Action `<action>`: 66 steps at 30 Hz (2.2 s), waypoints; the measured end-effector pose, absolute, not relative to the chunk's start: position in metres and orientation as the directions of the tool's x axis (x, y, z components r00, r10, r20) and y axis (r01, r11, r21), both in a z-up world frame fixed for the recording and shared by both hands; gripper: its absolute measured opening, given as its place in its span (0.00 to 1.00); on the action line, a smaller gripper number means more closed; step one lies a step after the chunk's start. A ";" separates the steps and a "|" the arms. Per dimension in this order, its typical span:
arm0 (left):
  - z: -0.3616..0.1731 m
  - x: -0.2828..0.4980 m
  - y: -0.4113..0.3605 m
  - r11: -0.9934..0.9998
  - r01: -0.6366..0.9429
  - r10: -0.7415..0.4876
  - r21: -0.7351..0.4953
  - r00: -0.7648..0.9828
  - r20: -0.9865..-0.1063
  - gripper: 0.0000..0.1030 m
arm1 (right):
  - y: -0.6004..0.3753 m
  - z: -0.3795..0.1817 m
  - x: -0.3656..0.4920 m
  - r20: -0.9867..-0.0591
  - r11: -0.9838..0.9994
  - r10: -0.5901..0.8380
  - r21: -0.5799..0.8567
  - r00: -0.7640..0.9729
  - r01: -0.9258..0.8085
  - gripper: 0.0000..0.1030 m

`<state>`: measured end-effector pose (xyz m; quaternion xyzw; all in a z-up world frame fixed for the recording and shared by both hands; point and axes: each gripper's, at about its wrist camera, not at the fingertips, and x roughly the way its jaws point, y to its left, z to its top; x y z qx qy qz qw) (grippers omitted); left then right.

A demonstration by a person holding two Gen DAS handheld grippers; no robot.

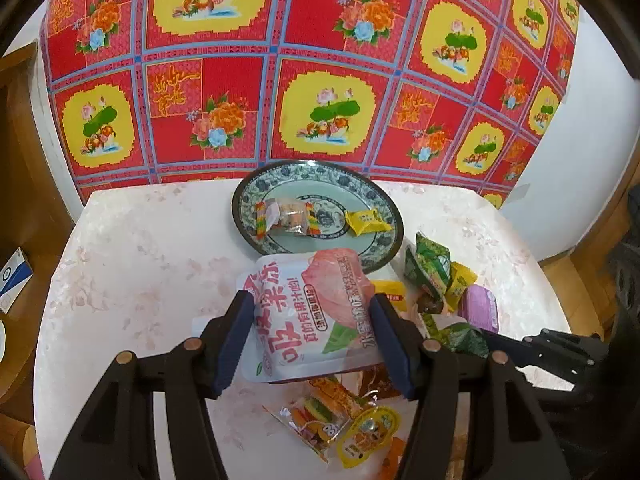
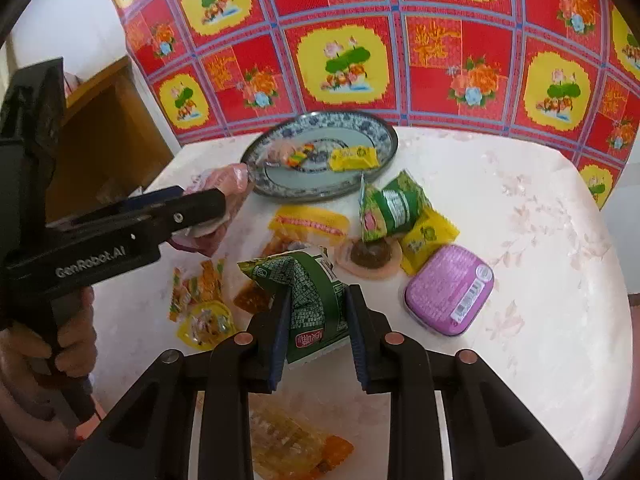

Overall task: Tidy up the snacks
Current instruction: 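Grasp the green wrapped snack with the right gripper, then lower the pink pouch onto the plate while the right gripper places the green snack beside it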

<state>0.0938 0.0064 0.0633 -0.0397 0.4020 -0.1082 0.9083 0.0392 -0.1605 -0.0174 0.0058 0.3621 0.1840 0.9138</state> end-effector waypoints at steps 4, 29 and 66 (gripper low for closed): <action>0.065 0.101 0.005 0.974 0.166 -0.225 -0.154 0.659 -0.718 0.61 | -0.161 -0.012 0.040 -0.650 0.928 0.355 0.159 0.672 -0.336 0.27; 0.050 0.156 -0.006 0.975 0.176 -0.216 -0.133 0.641 -0.736 0.62 | -0.162 0.028 0.094 -0.594 0.927 0.364 0.159 0.717 -0.339 0.27; 0.034 0.208 -0.022 0.985 0.171 -0.143 -0.031 0.693 -0.706 0.64 | -0.151 0.009 0.206 -0.662 0.929 0.366 0.216 0.654 -0.302 0.28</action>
